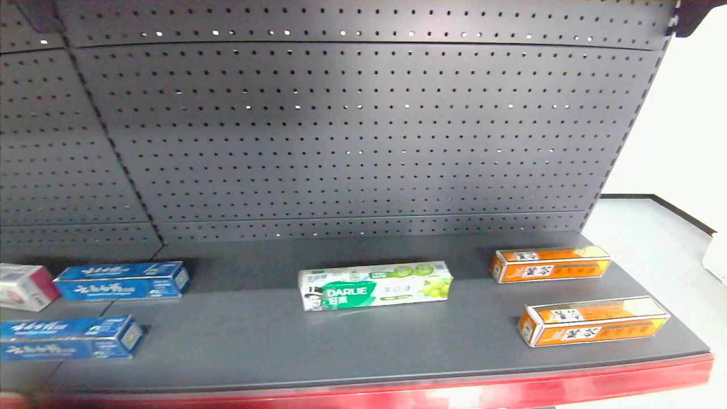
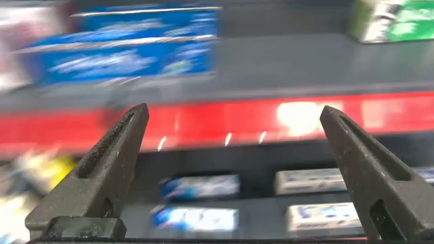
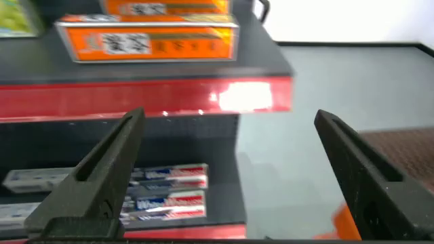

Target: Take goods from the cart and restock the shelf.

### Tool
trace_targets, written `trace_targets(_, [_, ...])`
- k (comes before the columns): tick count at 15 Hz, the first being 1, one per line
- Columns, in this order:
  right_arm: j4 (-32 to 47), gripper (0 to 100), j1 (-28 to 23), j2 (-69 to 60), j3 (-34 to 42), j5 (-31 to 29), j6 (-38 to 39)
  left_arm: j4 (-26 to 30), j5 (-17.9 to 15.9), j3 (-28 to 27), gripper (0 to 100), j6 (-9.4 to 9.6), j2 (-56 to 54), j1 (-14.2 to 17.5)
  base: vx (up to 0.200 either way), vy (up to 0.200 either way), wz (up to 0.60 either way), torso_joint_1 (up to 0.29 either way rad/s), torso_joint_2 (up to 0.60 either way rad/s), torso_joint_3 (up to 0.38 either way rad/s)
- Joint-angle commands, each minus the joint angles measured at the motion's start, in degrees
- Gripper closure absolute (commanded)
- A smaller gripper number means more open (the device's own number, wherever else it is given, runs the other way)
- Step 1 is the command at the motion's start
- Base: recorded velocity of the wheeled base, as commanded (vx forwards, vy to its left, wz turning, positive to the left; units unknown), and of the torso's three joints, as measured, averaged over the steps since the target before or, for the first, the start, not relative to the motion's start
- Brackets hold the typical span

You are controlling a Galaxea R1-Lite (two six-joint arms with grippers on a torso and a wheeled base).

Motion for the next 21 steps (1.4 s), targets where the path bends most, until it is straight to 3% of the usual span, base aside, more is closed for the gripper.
trace_targets(1, [0.00, 0, 0.06, 0.07, 0.01, 0.00, -0.06, 0.00, 0.02, 0.00, 0, -0.02, 0.00, 0.04, 0.000, 0.000, -0.60, 0.012, 0.01, -0.002])
trace_targets(17, [0.00, 0, 0.06, 0.07, 0.01, 0.00, -0.15, 0.00, 0.02, 0.00, 0, -0.02, 0.00, 0.13, 0.000, 0.000, -0.60, 0.003, 0.00, 0.002])
trace_targets(21, [0.00, 0, 0.06, 0.07, 0.01, 0.00, -0.06, -0.18, -0.07, 0.00, 0, -0.02, 0.00, 0.04, 0.000, 0.000, 0.00, 0.000, 0.00, 0.000])
